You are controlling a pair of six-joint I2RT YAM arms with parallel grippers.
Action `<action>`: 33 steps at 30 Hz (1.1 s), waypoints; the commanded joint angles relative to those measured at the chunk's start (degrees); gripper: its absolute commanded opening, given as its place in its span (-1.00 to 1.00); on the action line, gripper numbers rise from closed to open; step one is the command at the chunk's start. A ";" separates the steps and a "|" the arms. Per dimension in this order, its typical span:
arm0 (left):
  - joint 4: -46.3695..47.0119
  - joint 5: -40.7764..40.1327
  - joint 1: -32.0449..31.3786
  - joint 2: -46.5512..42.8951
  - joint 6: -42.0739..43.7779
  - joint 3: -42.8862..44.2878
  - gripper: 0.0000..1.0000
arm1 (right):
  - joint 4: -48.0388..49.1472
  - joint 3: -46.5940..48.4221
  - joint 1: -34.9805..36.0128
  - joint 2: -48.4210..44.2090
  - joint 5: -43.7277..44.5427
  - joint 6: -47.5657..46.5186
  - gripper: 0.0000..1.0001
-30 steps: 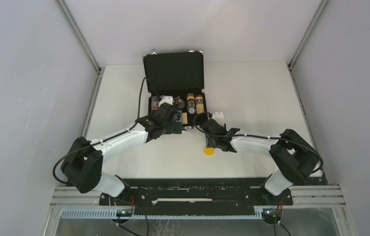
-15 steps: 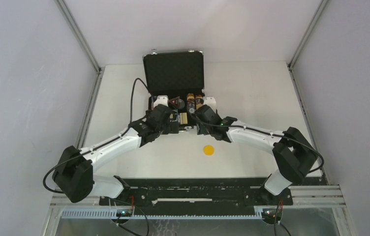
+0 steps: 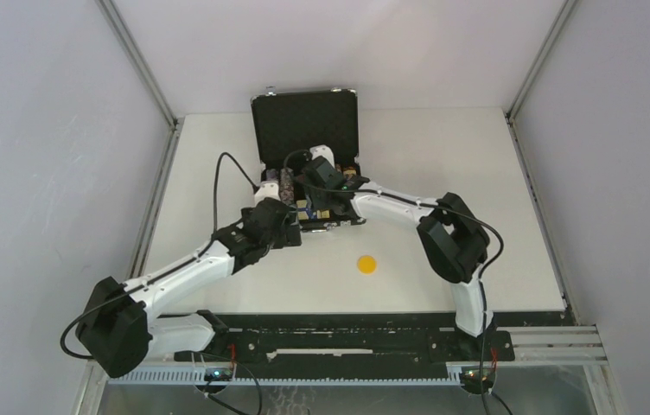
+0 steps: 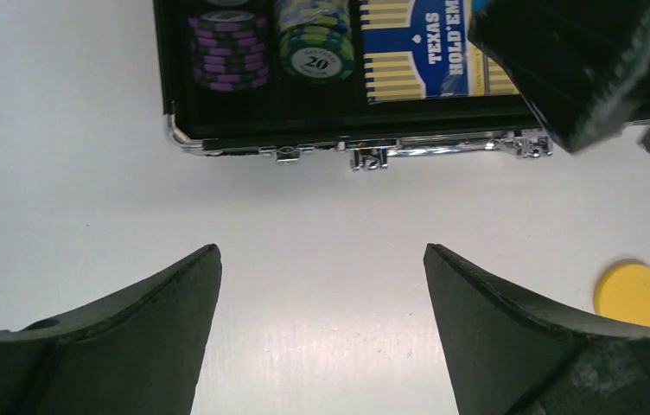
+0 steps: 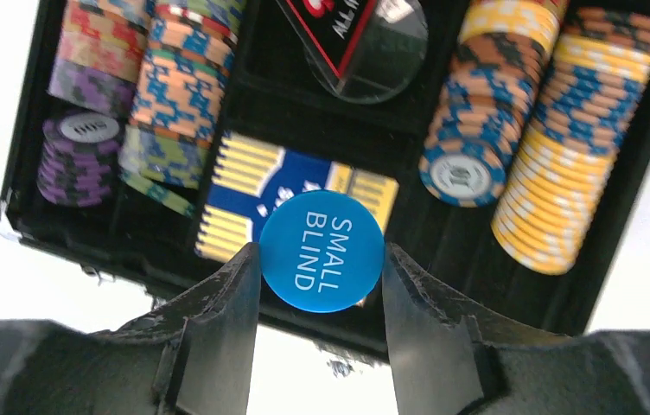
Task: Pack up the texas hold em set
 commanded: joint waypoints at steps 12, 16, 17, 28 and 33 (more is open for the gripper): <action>4.77 0.67 0.64 -0.92 0.12 -1.63 0.76 | 1.45 4.35 0.24 -0.27 -0.74 -2.13 0.61; 4.39 -3.29 -2.45 1.96 1.73 1.39 0.73 | 5.17 -2.26 -0.64 -9.47 2.40 -1.87 0.61; 4.09 -3.55 -3.43 3.19 1.89 2.60 0.74 | 5.28 -3.65 -1.09 -11.58 3.33 -1.76 0.61; 2.92 -0.82 -14.80 20.82 1.68 17.78 0.87 | 6.90 -26.75 -16.20 -36.82 4.57 1.58 0.61; 3.32 0.68 -17.72 28.11 1.51 21.39 0.91 | 6.27 -33.31 -20.93 -43.70 3.30 1.59 0.60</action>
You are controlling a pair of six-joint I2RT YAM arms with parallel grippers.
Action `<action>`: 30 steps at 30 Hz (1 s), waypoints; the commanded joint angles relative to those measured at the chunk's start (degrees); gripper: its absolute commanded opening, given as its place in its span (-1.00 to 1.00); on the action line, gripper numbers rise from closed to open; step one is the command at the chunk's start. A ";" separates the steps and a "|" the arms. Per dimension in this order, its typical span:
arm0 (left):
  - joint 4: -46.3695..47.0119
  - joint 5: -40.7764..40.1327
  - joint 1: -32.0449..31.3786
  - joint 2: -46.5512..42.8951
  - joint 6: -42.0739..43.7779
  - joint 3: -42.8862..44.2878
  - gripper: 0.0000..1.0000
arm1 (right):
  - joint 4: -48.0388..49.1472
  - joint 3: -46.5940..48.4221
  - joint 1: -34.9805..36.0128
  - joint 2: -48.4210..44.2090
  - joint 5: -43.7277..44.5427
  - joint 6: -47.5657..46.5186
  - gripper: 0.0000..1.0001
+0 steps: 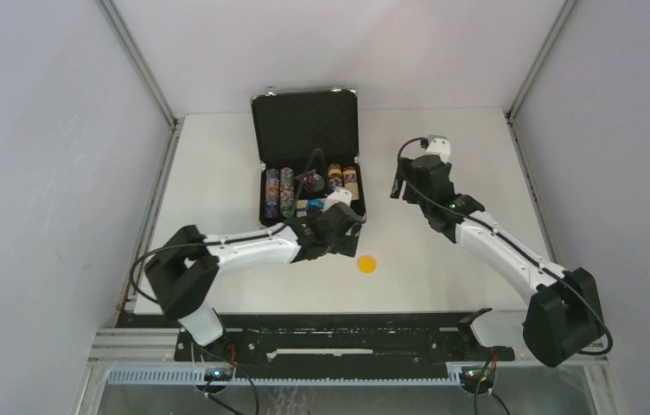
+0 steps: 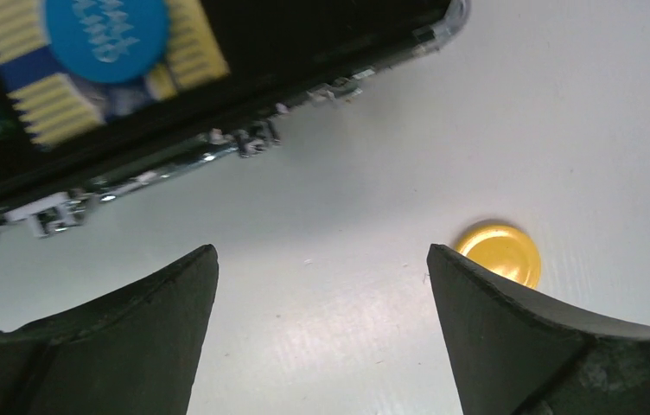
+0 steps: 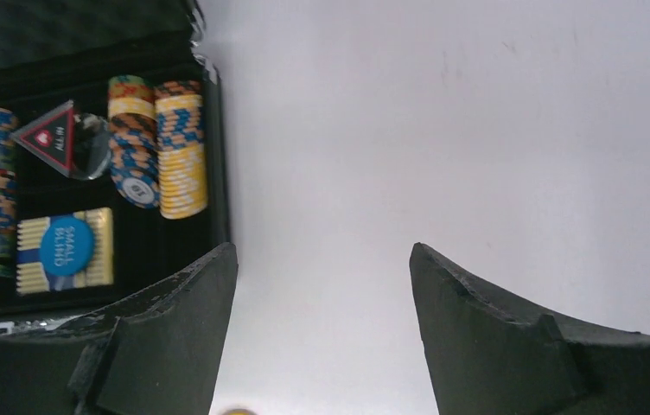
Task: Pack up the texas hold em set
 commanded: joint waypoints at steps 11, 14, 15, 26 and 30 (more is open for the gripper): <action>0.33 4.27 -4.61 13.84 0.84 13.31 0.92 | 0.87 -11.27 -3.66 -10.77 -2.39 1.94 0.60; 0.31 5.64 -5.30 14.76 0.94 14.32 0.94 | 0.96 -11.92 -4.18 -10.91 -2.60 1.65 0.60; 0.32 6.03 -5.73 14.90 1.08 14.54 0.95 | 0.98 -11.98 -4.40 -10.93 -2.71 1.53 0.60; -0.74 8.44 -9.69 17.17 -0.05 12.77 1.00 | 2.37 -12.74 -5.62 -10.96 -4.70 1.14 0.60; -1.42 9.18 -10.24 18.48 -0.36 12.46 0.97 | 2.57 -12.80 -5.67 -10.84 -5.19 1.24 0.60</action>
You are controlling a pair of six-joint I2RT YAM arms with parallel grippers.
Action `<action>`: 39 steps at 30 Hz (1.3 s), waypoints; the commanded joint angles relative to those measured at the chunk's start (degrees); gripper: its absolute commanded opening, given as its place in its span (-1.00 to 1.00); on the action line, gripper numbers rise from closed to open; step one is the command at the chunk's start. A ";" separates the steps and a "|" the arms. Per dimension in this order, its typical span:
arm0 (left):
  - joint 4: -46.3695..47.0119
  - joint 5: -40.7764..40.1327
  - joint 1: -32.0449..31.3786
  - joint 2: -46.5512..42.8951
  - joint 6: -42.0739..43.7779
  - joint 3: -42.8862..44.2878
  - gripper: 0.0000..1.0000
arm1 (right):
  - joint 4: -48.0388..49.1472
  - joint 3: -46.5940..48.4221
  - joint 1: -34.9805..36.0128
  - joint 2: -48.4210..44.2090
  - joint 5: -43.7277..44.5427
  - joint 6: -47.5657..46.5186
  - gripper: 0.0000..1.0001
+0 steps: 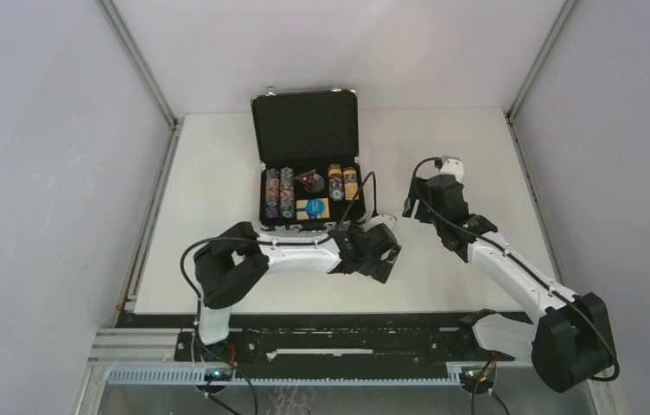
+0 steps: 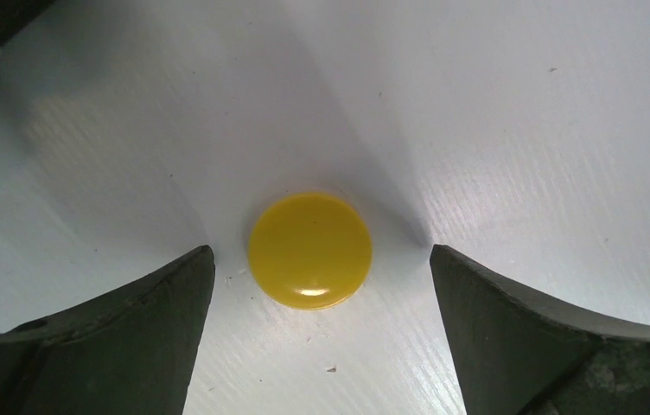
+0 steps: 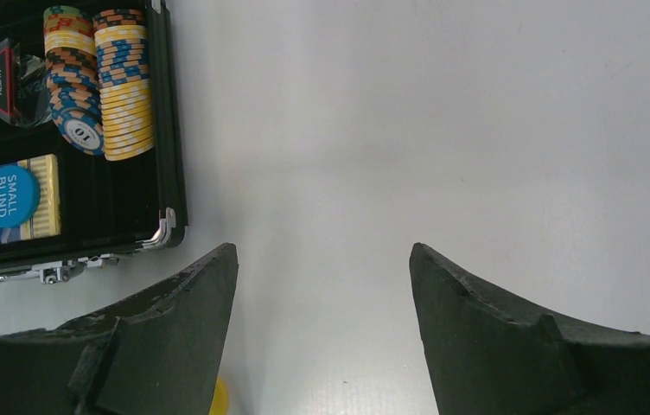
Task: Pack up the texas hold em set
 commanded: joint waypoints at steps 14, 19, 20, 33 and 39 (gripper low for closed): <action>-3.27 1.42 -0.79 1.89 -0.88 1.05 0.31 | 3.00 -0.30 -0.48 -0.53 -0.63 0.37 0.60; -4.13 0.69 -1.22 1.52 -1.03 1.52 0.10 | 3.10 -0.27 -0.48 -0.09 -0.72 0.41 0.60; -4.27 0.46 -1.20 1.35 -1.03 1.54 0.08 | 3.09 -0.28 -0.51 -0.01 -0.72 0.41 0.60; -6.29 -2.67 -1.29 -1.47 -0.50 2.90 0.05 | 3.45 -0.47 -0.49 0.31 -0.98 0.33 0.59; -8.42 -4.47 -1.22 -2.73 0.74 5.49 0.07 | 3.59 -0.64 -0.53 0.59 -1.16 0.32 0.60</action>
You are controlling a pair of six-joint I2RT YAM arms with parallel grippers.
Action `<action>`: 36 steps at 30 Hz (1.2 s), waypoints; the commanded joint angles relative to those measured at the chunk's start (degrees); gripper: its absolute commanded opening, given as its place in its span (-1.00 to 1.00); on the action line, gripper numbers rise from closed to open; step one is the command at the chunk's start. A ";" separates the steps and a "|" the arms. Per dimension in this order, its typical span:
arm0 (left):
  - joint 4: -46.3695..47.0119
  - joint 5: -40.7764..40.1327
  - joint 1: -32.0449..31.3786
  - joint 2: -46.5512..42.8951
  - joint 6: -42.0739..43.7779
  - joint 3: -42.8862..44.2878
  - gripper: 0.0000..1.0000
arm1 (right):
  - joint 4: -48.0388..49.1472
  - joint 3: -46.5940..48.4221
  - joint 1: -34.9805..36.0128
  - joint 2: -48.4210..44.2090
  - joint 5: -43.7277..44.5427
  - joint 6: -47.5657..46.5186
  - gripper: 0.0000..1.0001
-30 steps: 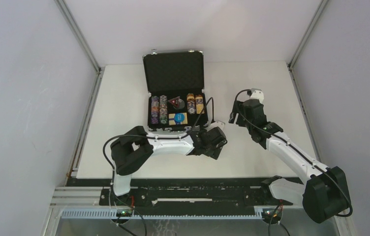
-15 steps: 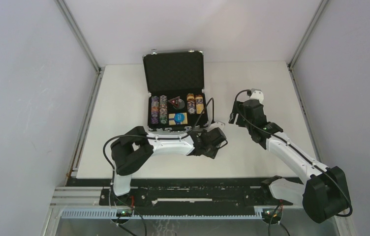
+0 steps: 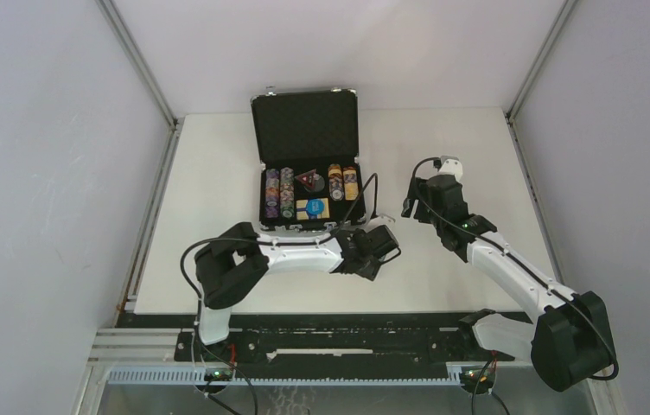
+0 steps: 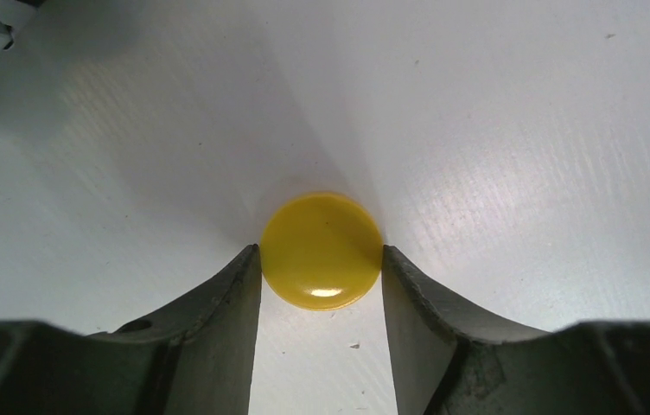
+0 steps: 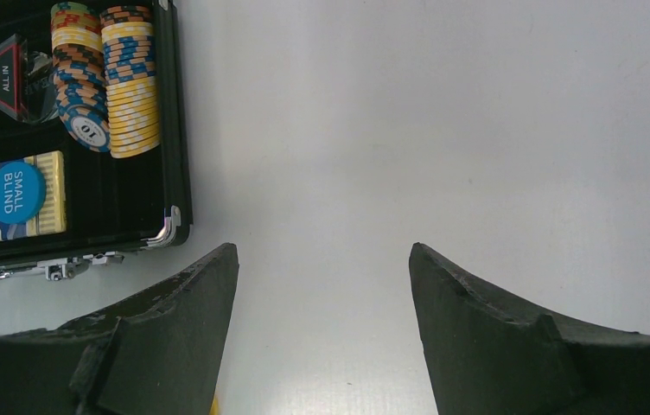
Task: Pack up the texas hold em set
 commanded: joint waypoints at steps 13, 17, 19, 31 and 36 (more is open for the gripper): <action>-3.79 -4.79 2.85 -6.72 1.55 3.91 0.07 | 3.40 -0.51 -0.38 0.92 -0.65 0.23 0.59; -3.74 -5.68 5.42 -7.84 1.80 3.95 0.07 | 3.85 -0.49 -0.45 1.39 -1.25 0.21 0.59; -3.72 -5.77 7.03 -8.25 1.98 4.09 0.07 | 3.94 -0.56 -0.38 1.49 -1.42 0.13 0.59; -2.29 -7.76 18.12 -11.90 5.17 4.70 0.07 | 3.88 -0.51 -0.44 1.87 -1.98 -0.62 0.59; -2.02 -7.28 22.83 -10.36 6.25 7.08 0.08 | 2.90 -0.55 -0.51 1.26 -1.43 -0.99 0.59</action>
